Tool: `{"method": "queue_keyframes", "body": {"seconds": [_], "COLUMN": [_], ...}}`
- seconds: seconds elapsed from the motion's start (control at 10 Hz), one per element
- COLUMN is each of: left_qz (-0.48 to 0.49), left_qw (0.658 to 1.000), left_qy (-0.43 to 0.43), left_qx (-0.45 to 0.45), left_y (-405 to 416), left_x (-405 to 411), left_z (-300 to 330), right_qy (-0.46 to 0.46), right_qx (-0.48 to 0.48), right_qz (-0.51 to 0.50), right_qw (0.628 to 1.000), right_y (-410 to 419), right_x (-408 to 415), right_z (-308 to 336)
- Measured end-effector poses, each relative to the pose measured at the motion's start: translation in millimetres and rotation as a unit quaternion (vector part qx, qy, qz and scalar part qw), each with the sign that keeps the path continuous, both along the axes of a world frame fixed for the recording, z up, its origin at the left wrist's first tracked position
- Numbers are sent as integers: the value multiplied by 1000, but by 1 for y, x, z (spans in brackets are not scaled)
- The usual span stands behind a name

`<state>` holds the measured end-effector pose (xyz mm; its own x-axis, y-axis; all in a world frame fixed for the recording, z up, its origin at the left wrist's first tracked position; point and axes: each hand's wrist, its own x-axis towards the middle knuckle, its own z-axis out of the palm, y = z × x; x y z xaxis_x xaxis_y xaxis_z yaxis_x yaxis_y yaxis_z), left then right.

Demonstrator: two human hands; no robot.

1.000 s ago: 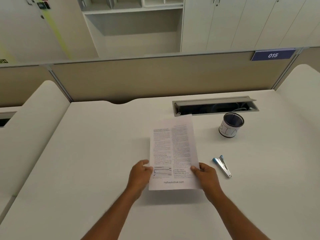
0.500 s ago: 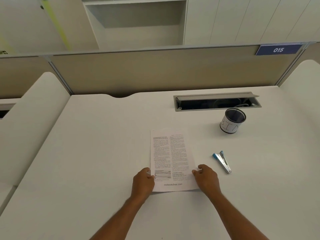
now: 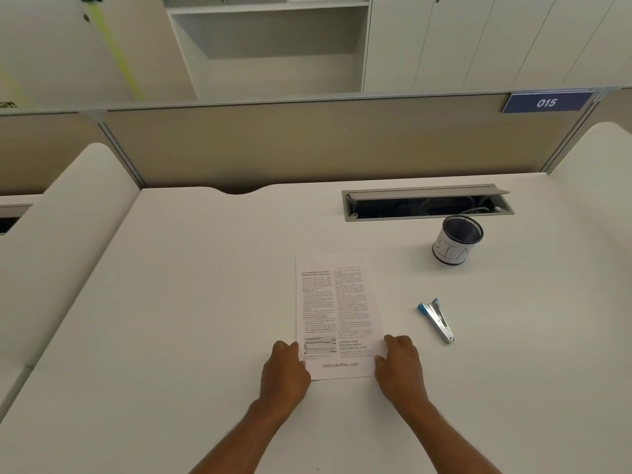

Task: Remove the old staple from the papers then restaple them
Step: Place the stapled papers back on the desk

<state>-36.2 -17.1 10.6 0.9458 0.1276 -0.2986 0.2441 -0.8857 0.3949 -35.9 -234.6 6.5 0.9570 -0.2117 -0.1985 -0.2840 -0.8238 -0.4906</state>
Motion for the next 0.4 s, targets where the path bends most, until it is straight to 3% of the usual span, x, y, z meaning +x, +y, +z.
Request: {"method": "queue_keyframes", "body": {"seconds": [0.2, 0.4], "left_qz": [-25, -51], "left_qw": [999, 994], "left_qy": [-17, -92], "left_qx": [24, 37], "left_y": [1, 3], "left_x": [-5, -2], "left_z": [-2, -2], "right_qy": [-29, -36], "right_qx": [-24, -46], "right_qz": [21, 43], "right_qw": [999, 997], "right_y": [4, 1], "right_x": [-7, -4], "right_z": [-1, -1]}}
